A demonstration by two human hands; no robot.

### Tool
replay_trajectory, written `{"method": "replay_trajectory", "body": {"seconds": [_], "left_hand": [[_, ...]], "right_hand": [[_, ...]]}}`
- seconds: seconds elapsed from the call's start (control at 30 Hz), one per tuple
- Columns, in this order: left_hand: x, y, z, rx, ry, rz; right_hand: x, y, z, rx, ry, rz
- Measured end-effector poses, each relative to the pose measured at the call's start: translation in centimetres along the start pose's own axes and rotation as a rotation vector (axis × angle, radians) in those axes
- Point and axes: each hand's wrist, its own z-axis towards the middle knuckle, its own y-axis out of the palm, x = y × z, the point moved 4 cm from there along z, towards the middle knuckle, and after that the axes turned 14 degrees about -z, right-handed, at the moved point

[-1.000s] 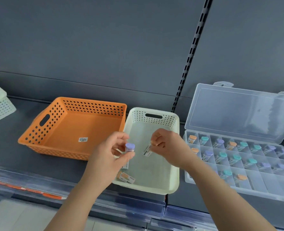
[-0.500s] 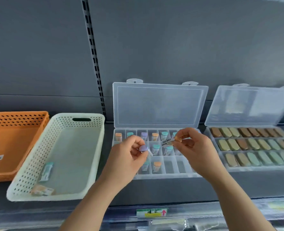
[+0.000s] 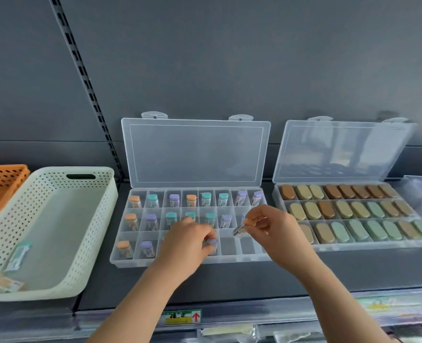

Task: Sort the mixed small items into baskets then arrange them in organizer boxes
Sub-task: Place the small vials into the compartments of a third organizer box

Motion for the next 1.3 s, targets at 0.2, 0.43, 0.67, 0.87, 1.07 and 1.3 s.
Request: {"method": "replay_trajectory", "body": {"seconds": [0.2, 0.43, 0.67, 0.87, 1.07, 1.3], "left_hand": [[0.3, 0.0, -0.1, 0.023, -0.008, 0.050], [0.0, -0.7, -0.5, 0.053, -0.016, 0.041], [-0.9, -2.4, -1.4, 0.083, -0.007, -0.017], [-4.1, -7.7, -4.5, 0.175, -0.031, 0.003], [-10.8, -15.9, -9.4, 0.230, -0.161, 0.116], [-19.9, -22.1, -11.7, -0.061, -0.282, 0.354]], "right_hand": [[-0.9, 2.1, 0.1, -0.106, -0.120, -0.173], [-1.2, 4.0, 0.5, -0.226, -0.141, -0.342], [-2.4, 3.2, 0.5, -0.220, -0.151, -0.376], [-9.0, 3.5, 1.7, -0.155, -0.280, -0.286], [-18.7, 8.1, 3.7, -0.200, -0.458, -0.235], [-26.9, 14.8, 5.7, -0.330, -0.592, -0.281]]}}
